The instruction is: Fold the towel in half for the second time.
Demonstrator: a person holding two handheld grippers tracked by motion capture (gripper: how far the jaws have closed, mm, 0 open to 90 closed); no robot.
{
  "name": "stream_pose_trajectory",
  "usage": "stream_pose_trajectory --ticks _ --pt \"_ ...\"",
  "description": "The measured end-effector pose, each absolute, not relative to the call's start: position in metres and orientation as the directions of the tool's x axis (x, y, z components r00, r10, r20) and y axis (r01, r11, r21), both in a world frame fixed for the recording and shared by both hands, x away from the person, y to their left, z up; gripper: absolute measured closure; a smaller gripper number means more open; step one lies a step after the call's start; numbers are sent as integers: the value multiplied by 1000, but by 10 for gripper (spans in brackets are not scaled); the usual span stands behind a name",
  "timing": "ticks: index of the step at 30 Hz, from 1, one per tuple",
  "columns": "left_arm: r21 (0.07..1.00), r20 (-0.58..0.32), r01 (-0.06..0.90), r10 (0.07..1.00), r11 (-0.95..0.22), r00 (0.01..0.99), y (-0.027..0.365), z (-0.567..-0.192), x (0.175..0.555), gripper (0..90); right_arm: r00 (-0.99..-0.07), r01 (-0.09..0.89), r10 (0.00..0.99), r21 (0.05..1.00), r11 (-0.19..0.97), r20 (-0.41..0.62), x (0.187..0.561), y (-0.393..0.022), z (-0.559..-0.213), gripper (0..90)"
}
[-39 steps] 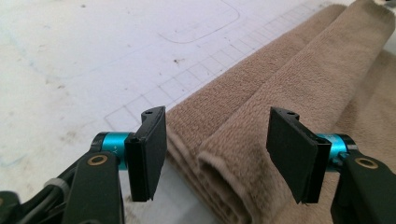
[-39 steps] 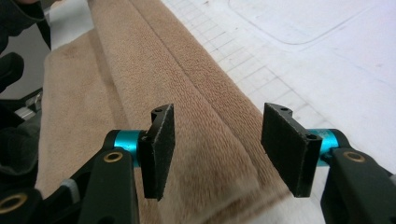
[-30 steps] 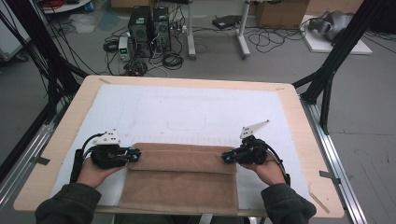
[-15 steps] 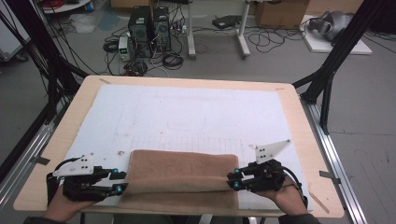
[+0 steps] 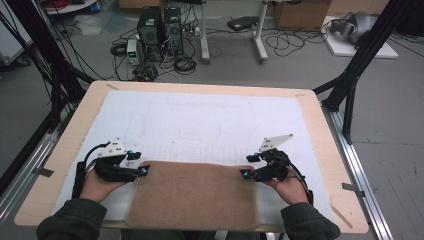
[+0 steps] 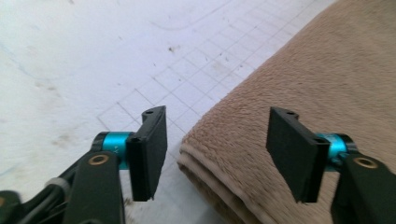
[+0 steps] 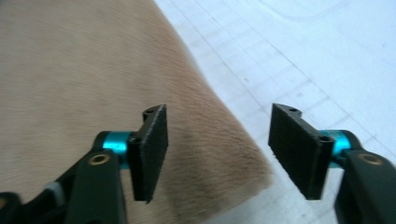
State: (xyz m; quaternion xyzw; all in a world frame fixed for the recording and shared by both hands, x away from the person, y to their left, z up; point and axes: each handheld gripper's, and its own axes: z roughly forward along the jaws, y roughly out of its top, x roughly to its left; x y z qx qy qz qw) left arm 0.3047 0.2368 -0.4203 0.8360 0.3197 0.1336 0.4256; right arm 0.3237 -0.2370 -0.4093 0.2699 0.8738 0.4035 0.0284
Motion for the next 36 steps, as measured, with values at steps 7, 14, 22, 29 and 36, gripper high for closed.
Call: stream_pose_trajectory --ticks 7,14,22,29,36 --pt "743 -96 458 599 -489 795 231 -437 318 554 -851 498 465 658 565 245 336 -232 -424 474" --pt "790 -82 434 627 -433 775 233 -425 312 809 -867 478 432 667 572 251 332 -230 -421 791" --pt "854 -54 413 736 -317 675 231 -404 342 813 -856 427 499 728 535 136 358 -228 -388 797" --pt "862 -70 429 775 -270 628 225 -399 387 812 -825 442 553 738 511 112 404 -228 -383 796" --pt "876 -48 432 853 -213 519 221 -404 419 618 -757 489 646 741 460 98 442 -229 -386 581"
